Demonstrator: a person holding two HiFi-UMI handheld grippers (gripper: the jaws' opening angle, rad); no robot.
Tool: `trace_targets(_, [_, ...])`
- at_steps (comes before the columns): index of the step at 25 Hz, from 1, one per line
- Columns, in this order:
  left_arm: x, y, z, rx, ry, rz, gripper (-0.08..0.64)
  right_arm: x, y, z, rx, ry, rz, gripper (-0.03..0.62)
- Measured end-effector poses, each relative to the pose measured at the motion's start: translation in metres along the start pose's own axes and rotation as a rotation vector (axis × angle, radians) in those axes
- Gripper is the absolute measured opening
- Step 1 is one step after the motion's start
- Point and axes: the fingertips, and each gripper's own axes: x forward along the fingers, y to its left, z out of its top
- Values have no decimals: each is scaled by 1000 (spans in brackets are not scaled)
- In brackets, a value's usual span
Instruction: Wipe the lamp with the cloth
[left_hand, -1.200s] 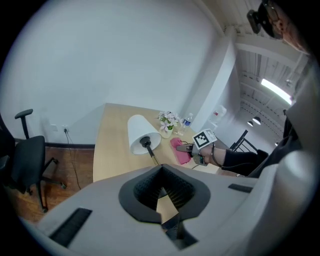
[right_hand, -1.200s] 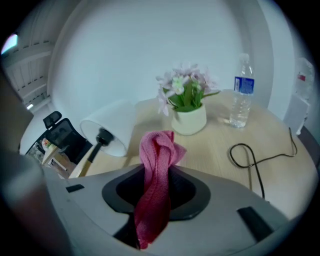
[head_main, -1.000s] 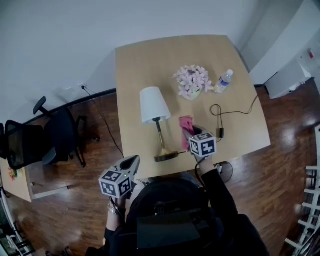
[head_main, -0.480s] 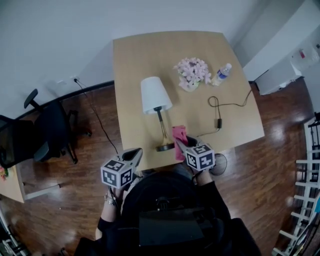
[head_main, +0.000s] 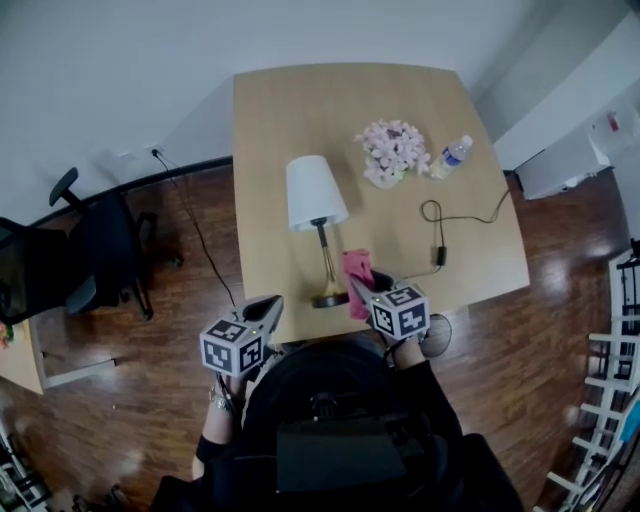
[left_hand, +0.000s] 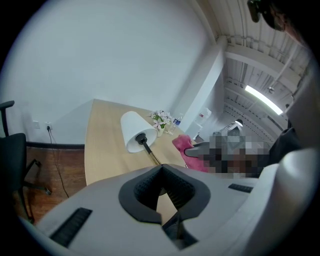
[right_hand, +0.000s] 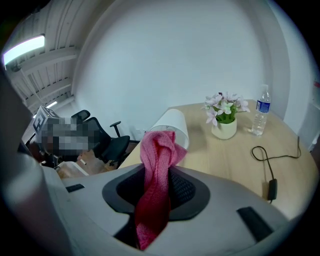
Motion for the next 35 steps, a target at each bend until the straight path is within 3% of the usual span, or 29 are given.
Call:
trace_targets(6, [15,-3,3,-33,8,32,5,9,-13,14,-42,17,46,121])
trace_targets(10, [23,-2,7,-52,15,65,5,24,-21,49,-106,3,95,121])
trace_targets(17, [32,2,5,-109,7,133,5,87,-40,166,-354,-21,161,123])
trace_targets(22, [36,4,1,-156,7,191,5,154,-41,214,-509,73,206,123])
trace_targets(28, [37,4,-10,-215,13,233,5,194,-33,243,-661,115,232,124])
trace_targets(35, [38,0,-18,-240,10,243,5,210,-24,224,-730,191,279,124])
